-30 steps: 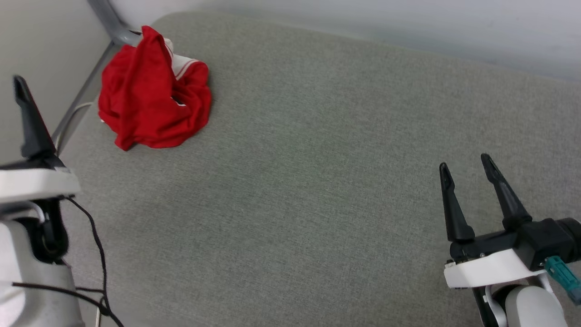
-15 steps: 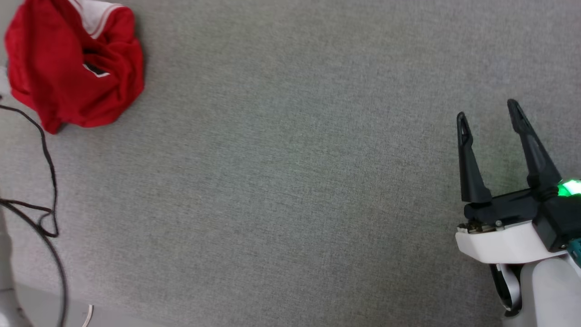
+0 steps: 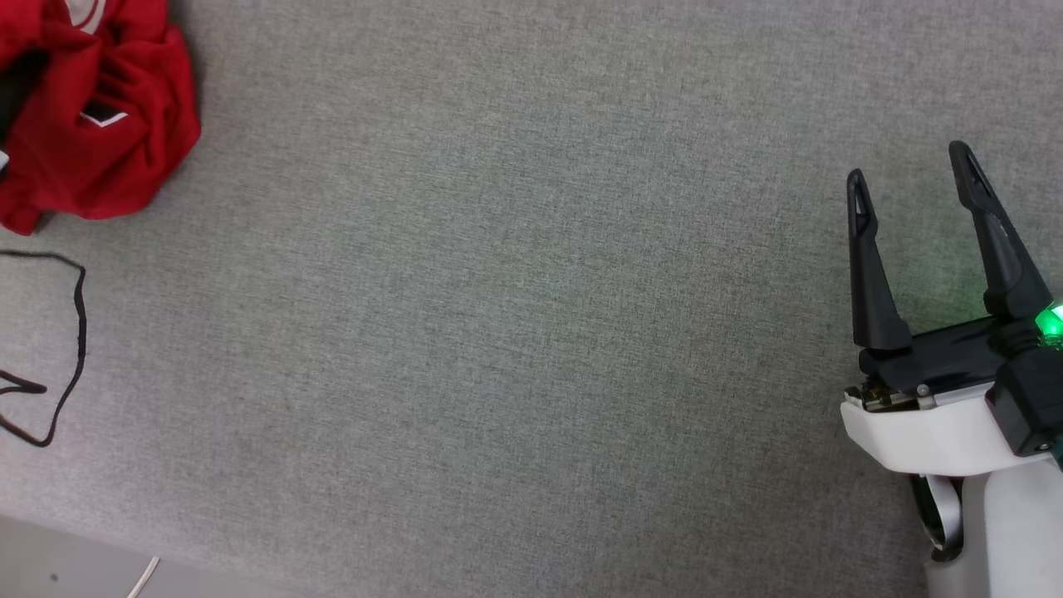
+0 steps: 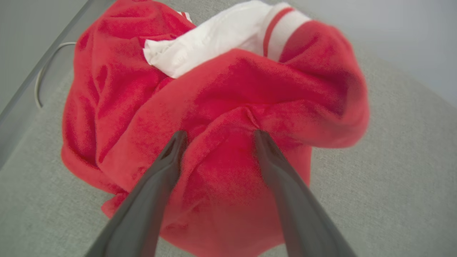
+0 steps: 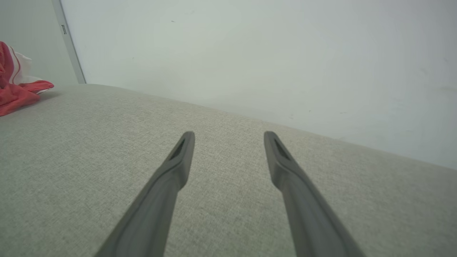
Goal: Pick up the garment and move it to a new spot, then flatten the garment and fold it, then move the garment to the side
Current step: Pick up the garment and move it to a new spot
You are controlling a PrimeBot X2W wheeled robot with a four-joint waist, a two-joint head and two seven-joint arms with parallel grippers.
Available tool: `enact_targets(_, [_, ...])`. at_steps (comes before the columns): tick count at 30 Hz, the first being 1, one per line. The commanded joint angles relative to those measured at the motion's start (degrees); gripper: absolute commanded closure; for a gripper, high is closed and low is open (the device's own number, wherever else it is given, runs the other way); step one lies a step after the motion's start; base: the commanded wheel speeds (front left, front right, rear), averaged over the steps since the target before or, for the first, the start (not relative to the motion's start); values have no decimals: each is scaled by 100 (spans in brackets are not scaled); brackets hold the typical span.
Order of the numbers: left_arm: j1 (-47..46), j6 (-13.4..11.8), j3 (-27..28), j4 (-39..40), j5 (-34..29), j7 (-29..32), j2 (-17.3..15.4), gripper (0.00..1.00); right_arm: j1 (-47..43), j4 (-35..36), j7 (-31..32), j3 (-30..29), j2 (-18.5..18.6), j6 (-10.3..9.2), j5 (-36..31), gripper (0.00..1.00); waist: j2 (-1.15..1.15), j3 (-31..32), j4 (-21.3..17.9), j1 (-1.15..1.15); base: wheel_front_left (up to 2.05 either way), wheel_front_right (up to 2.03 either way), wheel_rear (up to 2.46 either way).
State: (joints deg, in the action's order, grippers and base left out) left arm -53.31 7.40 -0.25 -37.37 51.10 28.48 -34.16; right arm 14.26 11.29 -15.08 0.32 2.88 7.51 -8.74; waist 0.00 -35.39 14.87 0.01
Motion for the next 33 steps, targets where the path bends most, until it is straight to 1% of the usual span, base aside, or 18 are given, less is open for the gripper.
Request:
enact_targets(1, [-50,2,-107,-35,105,208,-79,0,104,53,-14,15,-2,-4,-33,0,0,-65,-25,-1,0,0,0])
enact_targets(4, [-7,2,-310,-129,476,646,-101,0,142,105,-14,27,13,-4,-83,0,0,-150,-63,-1,0,0,0])
enact_targets(5, [31,2,-523,-323,694,1042,-165,0,173,152,-14,44,34,-4,-111,0,0,-228,-104,-1,0,0,0])
enact_targets(6, [22,2,-616,-384,702,1151,-208,0,192,173,-14,55,37,-4,-122,0,0,-260,-120,-1,0,0,0])
enact_targets(9, [-18,-2,-842,-640,726,1354,-185,0,238,249,-14,91,34,-4,-142,0,0,-344,-161,-1,0,0,0])
enact_targets(13, [0,-7,-1170,-837,762,1507,-49,0,273,303,-14,116,30,-4,-156,0,0,-426,-210,-1,0,0,0])
enact_targets(14, [-12,-7,-1209,-856,790,1463,-31,80,282,307,-14,113,30,-4,-157,0,0,-437,-221,-1,0,0,0])
enact_targets(15, [-29,-6,-1274,-870,816,1464,-21,100,292,305,-14,109,28,-4,-153,0,0,-441,-235,-1,0,0,0])
enact_targets(17, [-71,-8,-1379,-867,831,1404,-83,100,309,294,-14,103,26,-4,-135,0,0,-422,-267,-1,0,0,0])
enact_targets(23, [-364,-5,-1617,-618,763,942,-543,100,223,209,-14,110,9,-4,-66,0,0,-150,-331,-1,0,0,0])
enact_targets(27, [-559,-4,-1773,-272,837,608,-796,100,149,143,-14,124,-1,-4,31,0,0,122,-362,-1,0,0,0])
enact_targets(30, [-642,-4,-2032,72,772,459,-1011,100,113,97,-14,131,-4,-4,131,0,0,312,-398,-1,0,0,0])
enact_targets(33, [-795,-4,-2277,526,798,352,-1143,100,64,48,-14,119,-4,-4,244,0,0,490,-432,-1,0,0,0])
